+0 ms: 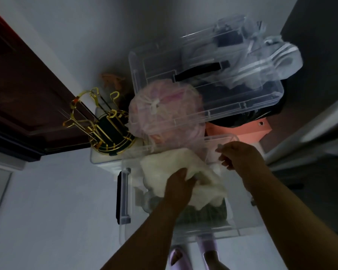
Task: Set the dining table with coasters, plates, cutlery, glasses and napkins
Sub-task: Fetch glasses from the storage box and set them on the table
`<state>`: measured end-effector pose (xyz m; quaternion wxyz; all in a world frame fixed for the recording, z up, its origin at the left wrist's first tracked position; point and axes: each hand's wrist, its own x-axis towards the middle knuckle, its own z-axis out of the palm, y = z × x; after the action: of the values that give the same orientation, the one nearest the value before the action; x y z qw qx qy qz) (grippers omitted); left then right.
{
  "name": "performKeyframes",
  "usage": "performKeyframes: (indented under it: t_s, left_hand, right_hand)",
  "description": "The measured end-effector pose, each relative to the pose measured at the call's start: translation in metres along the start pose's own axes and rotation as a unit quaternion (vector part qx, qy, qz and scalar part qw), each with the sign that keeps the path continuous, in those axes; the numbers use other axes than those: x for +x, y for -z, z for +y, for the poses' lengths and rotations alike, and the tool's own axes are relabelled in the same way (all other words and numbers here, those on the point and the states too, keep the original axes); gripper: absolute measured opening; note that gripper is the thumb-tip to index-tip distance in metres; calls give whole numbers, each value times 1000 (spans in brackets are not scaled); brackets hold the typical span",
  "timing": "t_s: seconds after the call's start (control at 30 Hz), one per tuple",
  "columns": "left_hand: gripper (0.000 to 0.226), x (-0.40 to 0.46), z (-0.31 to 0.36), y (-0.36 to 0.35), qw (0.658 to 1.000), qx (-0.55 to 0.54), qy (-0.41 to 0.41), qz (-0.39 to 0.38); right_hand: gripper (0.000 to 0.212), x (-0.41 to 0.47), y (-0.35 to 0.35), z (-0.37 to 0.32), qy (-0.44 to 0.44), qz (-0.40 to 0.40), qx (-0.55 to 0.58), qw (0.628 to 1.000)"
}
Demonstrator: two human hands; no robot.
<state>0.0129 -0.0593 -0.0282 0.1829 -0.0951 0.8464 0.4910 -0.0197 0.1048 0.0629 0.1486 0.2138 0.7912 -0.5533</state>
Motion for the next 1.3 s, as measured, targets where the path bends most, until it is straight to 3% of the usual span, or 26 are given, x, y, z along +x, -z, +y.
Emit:
performKeyframes:
  t_s: [0.1,0.17,0.23,0.33,0.47,0.53,0.67,0.8,0.87,0.97,1.03,1.13,1.3]
  left_hand:
    - [20,1,32,-20,984,-47,6,-171]
    - [25,-3,35,-28,976,-58,20,-209]
    - [38,-4,17,-25,980,-56,33,-190]
    - [67,-9,-14,-6,993,-46,62,-93]
    - [30,-10,-54,23,989,37,135,-36]
    - [22,-10,-76,32,987,57,148,-2]
    - [24,-12,-97,39,986,76,151,5]
    - [19,-7,-108,34,979,22,200,20]
    - [18,-3,-115,27,976,32,215,-12]
    - [22,1,-123,12,981,125,140,-54]
    - [52,6,-135,3,968,216,100,-79]
    - [88,13,-142,-3,938,321,42,-127]
    - [102,13,-156,8,919,360,-92,-131]
  right_hand:
    - [14,-1,0,-11,25,6,23,999]
    - [14,0,-3,-11,23,-1,28,999]
    - [13,3,-9,-6,8,-15,29,999]
    - [14,8,-22,6,-21,-44,24,999]
    - [13,16,-48,26,-57,-85,19,995]
    - [13,21,-63,37,-82,-107,3,991]
    - [21,32,-91,67,-124,-144,-53,980]
    - [13,40,-110,101,-140,-143,-70,977]
    - [16,49,-120,111,-145,-157,-104,971]
    - [53,68,-132,126,-80,-187,-239,950]
    - [74,75,-138,129,-1,-210,-282,936]
    - [80,87,-146,132,76,-262,-319,908]
    - [98,109,-159,152,155,-274,-393,864]
